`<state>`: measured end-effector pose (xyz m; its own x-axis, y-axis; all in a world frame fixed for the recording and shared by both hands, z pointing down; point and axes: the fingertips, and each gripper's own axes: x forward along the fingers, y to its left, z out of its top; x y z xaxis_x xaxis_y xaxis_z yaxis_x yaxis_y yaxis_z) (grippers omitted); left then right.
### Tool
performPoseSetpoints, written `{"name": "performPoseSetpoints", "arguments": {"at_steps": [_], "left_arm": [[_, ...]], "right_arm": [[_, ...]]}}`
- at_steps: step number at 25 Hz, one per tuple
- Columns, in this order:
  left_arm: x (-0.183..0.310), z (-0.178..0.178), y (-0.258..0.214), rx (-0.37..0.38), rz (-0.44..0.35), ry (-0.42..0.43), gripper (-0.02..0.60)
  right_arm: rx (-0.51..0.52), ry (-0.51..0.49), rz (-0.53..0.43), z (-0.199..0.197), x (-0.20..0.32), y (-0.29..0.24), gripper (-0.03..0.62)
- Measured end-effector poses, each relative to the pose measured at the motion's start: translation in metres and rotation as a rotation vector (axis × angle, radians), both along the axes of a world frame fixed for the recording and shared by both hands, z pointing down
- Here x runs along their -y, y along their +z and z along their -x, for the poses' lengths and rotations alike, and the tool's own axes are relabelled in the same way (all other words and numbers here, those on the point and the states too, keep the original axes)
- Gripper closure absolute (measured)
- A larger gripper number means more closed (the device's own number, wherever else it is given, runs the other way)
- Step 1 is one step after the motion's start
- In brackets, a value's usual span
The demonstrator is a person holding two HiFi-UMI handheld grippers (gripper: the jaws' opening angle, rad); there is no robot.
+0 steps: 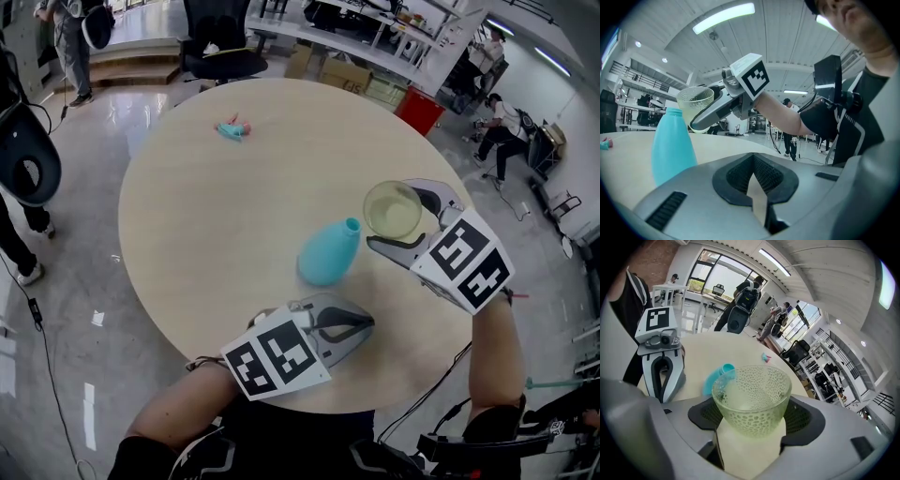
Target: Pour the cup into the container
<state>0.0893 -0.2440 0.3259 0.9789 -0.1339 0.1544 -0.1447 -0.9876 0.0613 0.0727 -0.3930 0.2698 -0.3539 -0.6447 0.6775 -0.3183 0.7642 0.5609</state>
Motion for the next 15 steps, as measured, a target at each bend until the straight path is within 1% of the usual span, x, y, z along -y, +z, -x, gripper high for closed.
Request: {"name": "performPoseSetpoints", "arguments": {"at_steps": [8,15], "left_arm": [[-0.0023,-0.0002,-0.0010,0.000,0.000,0.000,0.581],[-0.0012,-0.0019,-0.0021,0.001,0.000,0.000,0.581]], "right_arm": [[-0.075,0.014,-0.008,-0.0022,-0.0010,-0.0004,0.217],[-0.122,0.014,-0.023,-0.0028,0.0035,-0.0026,0.217]]}}
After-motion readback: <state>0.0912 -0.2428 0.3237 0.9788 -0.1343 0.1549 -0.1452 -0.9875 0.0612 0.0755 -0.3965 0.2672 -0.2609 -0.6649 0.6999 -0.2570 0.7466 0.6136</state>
